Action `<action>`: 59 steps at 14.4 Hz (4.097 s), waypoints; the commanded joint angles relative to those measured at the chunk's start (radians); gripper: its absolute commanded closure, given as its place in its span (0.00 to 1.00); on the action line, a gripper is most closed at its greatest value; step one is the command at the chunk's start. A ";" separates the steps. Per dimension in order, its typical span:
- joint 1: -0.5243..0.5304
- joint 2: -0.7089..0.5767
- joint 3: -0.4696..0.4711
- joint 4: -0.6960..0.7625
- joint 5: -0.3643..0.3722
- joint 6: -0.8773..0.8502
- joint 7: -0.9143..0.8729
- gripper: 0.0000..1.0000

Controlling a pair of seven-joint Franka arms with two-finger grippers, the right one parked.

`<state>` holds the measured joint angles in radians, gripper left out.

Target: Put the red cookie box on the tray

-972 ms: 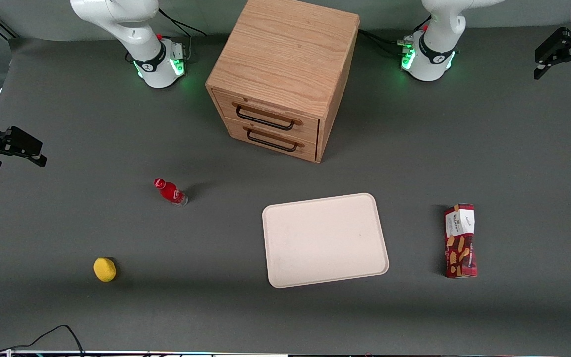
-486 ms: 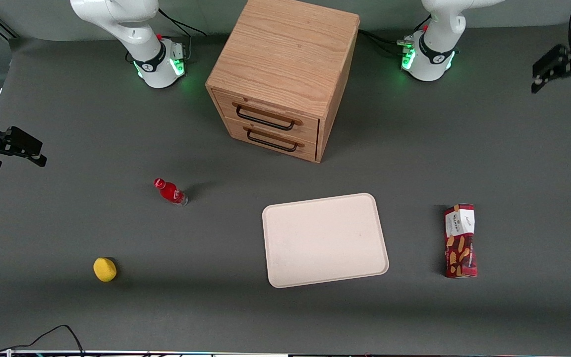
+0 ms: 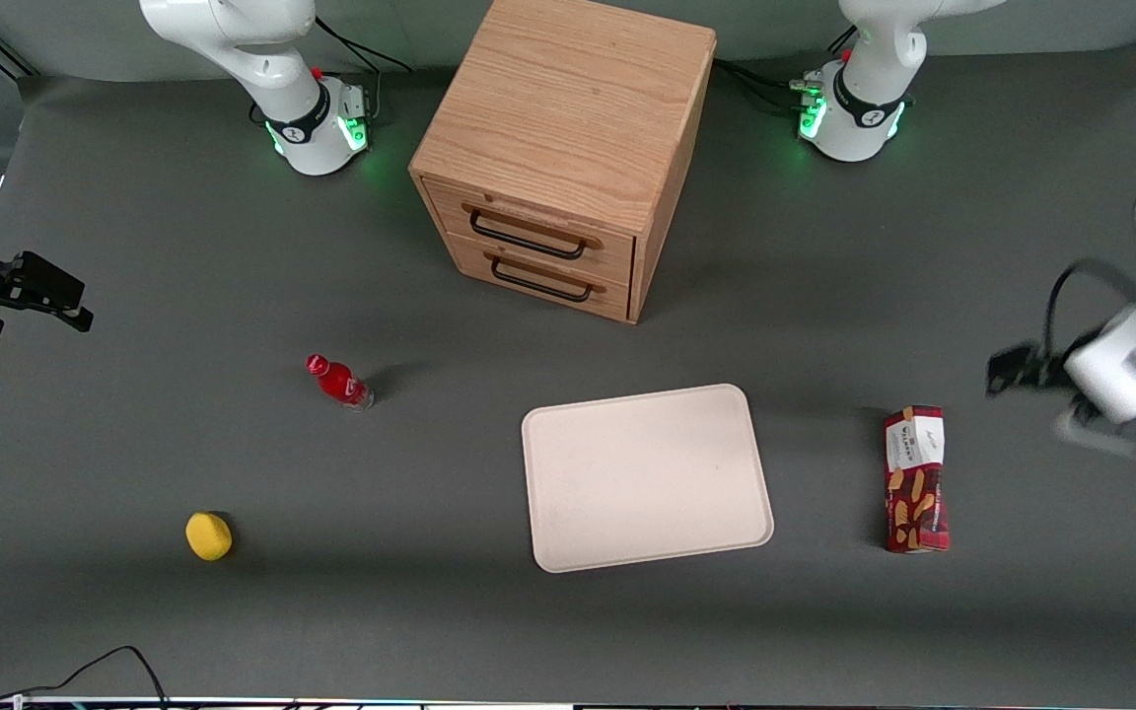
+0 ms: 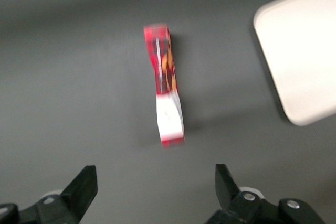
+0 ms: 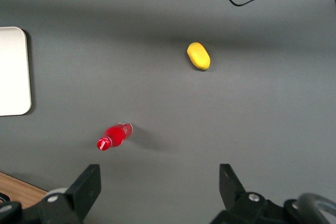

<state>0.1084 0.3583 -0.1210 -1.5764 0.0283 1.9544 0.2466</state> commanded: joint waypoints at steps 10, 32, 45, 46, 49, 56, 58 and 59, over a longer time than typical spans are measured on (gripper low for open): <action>-0.039 0.367 0.009 0.055 0.137 0.385 -0.125 0.00; -0.406 0.319 -0.023 0.271 0.125 -0.008 -0.940 1.00; -0.412 0.501 -0.022 0.285 0.168 0.248 -0.873 0.00; -0.417 0.487 -0.019 0.285 0.171 0.229 -0.872 0.00; -0.408 0.432 -0.019 0.282 0.171 0.184 -0.869 0.00; -0.224 0.004 -0.014 0.205 0.061 -0.325 -0.438 0.00; -0.167 -0.143 -0.014 0.077 0.056 -0.350 -0.310 0.00; -0.141 -0.229 -0.014 -0.012 0.055 -0.335 -0.258 0.00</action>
<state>-0.0749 0.3137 -0.1307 -1.3539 0.1026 1.5832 -0.1191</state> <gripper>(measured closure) 0.000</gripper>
